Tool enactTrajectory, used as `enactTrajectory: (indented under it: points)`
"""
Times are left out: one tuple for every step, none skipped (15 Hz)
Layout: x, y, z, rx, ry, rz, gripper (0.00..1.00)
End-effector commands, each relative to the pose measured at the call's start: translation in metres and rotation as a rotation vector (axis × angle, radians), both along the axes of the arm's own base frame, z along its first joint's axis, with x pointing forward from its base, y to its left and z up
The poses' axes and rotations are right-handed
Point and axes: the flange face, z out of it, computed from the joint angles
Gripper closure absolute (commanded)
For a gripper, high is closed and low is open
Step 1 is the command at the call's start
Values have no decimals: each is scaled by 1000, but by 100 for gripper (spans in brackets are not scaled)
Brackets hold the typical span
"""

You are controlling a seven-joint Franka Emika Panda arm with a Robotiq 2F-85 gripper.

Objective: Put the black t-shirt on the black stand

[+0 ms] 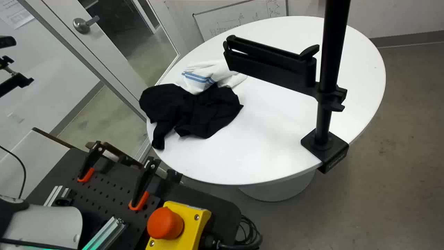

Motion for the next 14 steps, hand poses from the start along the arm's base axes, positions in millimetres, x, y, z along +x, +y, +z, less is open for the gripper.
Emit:
enactTrajectory:
  points:
    - [0, 0, 1, 0, 1, 0, 0]
    - [3, -3, -7, -2, 8, -5, 0]
    - [6, -7, -17, -4, 17, -12, 0]
    - [9, -13, -29, -7, 16, -30, 0]
    - [12, -18, -40, -13, 9, -52, 0]
    - [14, -23, -55, -17, -5, -71, 0]
    - [17, -27, -68, -24, -18, -85, 0]
    - [21, -32, -85, -25, -29, -95, 0]
    - [23, -35, -99, -21, -39, -105, 0]
    - [27, -36, -115, -17, -51, -110, 0]
    - [29, -37, -128, -19, -63, -117, 0]
    - [31, -36, -143, -16, -73, -120, 0]
    - [34, -36, -157, -13, -77, -120, 0]
    - [35, -33, -173, -9, -87, -124, 0]
